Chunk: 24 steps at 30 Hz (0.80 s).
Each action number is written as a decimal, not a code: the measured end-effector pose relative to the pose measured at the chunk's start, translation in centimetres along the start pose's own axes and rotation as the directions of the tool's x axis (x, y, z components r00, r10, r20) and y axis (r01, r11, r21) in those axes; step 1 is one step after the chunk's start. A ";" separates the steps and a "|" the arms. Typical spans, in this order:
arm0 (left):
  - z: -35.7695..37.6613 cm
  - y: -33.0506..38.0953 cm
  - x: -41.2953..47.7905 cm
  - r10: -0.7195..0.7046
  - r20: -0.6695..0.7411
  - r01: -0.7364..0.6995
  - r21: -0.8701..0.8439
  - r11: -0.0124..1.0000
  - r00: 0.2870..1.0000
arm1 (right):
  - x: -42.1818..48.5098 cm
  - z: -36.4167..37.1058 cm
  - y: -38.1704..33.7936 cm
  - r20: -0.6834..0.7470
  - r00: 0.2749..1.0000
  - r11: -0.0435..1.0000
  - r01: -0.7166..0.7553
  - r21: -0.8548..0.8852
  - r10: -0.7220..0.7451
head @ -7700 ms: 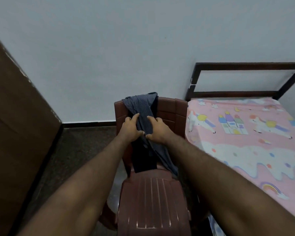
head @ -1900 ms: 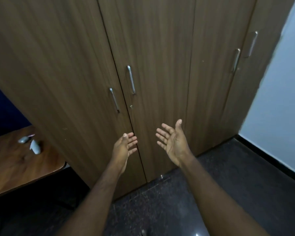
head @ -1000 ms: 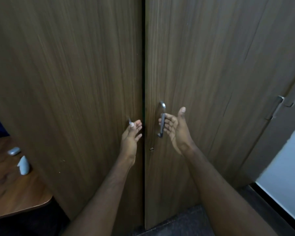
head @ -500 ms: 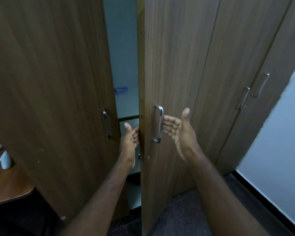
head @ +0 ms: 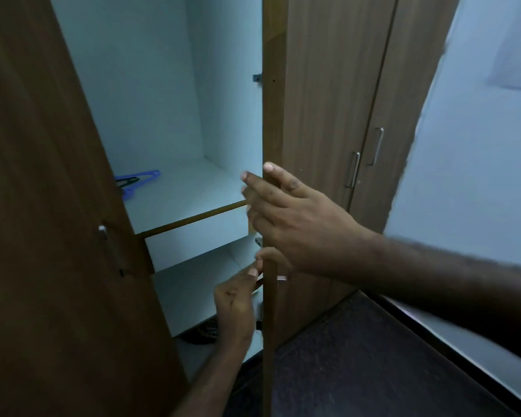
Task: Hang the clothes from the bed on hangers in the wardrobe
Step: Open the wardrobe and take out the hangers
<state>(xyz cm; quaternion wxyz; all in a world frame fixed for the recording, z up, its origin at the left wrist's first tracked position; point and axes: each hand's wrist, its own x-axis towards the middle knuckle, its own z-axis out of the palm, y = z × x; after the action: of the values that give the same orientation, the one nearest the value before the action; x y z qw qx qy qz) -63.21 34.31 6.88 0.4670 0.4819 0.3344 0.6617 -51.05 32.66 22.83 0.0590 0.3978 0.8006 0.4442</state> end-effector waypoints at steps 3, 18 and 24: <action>2.4 -2.2 -0.6 0.064 0.021 -0.064 0.015 0.998 0.998 | -2.0 -0.1 0.8 0.145 0.988 0.984 -0.027 -0.178 0.054; 13.9 -11.5 6.6 0.022 0.852 -0.694 0.412 0.590 0.524 | -12.5 6.3 7.9 0.540 0.697 0.875 -0.290 -0.389 0.471; 16.0 -12.3 7.2 -0.074 0.881 -0.654 0.401 0.641 0.468 | -12.5 8.8 8.4 0.596 0.566 0.820 -0.439 -0.367 0.570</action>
<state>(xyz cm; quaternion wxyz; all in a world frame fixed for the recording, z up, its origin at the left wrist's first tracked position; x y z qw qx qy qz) -45.10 45.10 3.26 0.2116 0.9281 0.1924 0.2384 -33.74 32.35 20.71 0.2541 0.7375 0.5297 0.3330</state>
